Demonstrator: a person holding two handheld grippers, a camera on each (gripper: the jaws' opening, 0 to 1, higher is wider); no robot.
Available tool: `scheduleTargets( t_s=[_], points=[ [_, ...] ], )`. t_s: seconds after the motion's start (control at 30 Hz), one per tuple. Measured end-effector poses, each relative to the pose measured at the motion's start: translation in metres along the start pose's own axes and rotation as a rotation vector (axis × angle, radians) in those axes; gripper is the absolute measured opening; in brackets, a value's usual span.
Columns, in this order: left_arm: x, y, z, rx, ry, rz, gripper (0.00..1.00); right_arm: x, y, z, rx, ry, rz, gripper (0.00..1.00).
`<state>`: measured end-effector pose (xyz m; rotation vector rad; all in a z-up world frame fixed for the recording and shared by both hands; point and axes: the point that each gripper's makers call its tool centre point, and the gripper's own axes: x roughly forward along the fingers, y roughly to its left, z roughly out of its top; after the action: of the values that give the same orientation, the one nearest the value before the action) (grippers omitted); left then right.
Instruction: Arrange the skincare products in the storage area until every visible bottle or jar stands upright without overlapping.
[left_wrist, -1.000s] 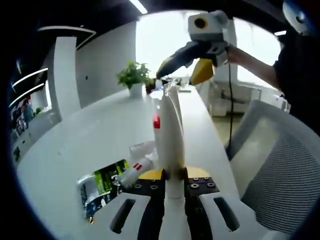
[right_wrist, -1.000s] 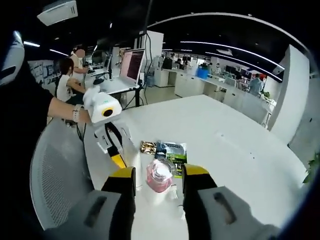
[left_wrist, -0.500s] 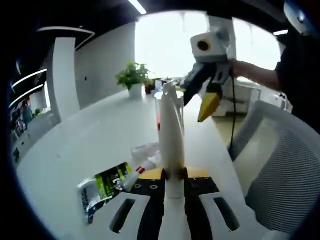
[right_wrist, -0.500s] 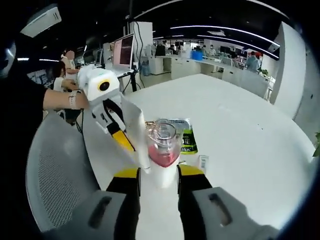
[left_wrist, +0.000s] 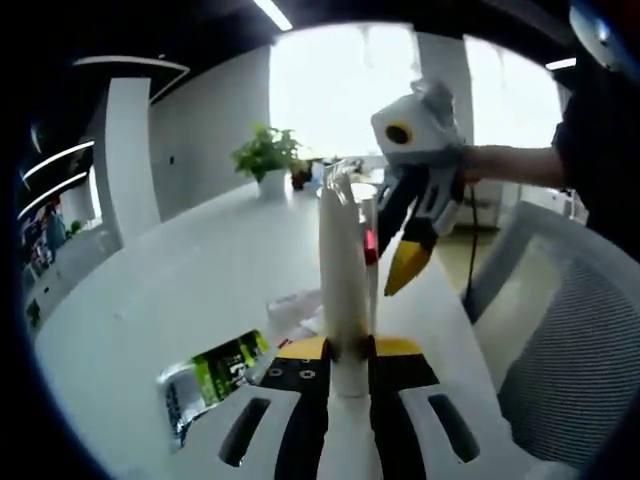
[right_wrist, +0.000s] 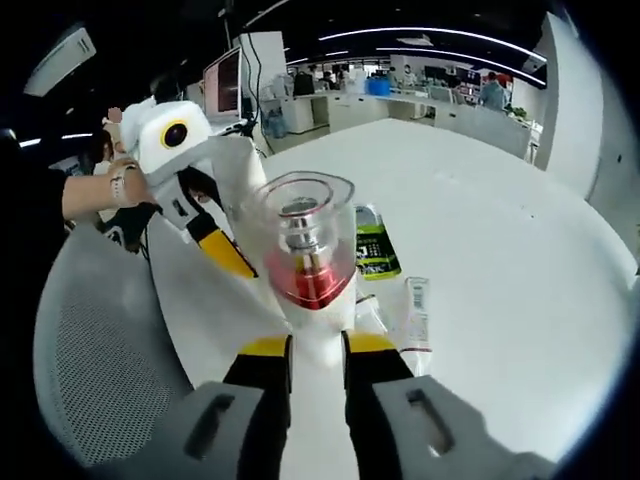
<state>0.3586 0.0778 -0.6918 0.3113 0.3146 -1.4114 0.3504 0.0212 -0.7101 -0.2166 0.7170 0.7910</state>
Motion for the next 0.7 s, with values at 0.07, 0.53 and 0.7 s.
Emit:
scheduleTargets(
  t_s=[0.07, 0.53, 0.7],
  points=[
    [0.0, 0.0, 0.0, 0.001, -0.001, -0.001, 0.09, 0.003, -0.002, -0.004, 0.009, 0.014, -0.003, 0.16],
    [0.002, 0.0, 0.001, 0.036, 0.0, -0.009, 0.11, 0.006, -0.003, -0.013, 0.076, 0.046, -0.02, 0.12],
    [0.002, 0.0, 0.001, 0.042, 0.005, -0.009, 0.12, 0.006, -0.002, -0.013, 0.079, 0.048, -0.021, 0.12]
  ],
)
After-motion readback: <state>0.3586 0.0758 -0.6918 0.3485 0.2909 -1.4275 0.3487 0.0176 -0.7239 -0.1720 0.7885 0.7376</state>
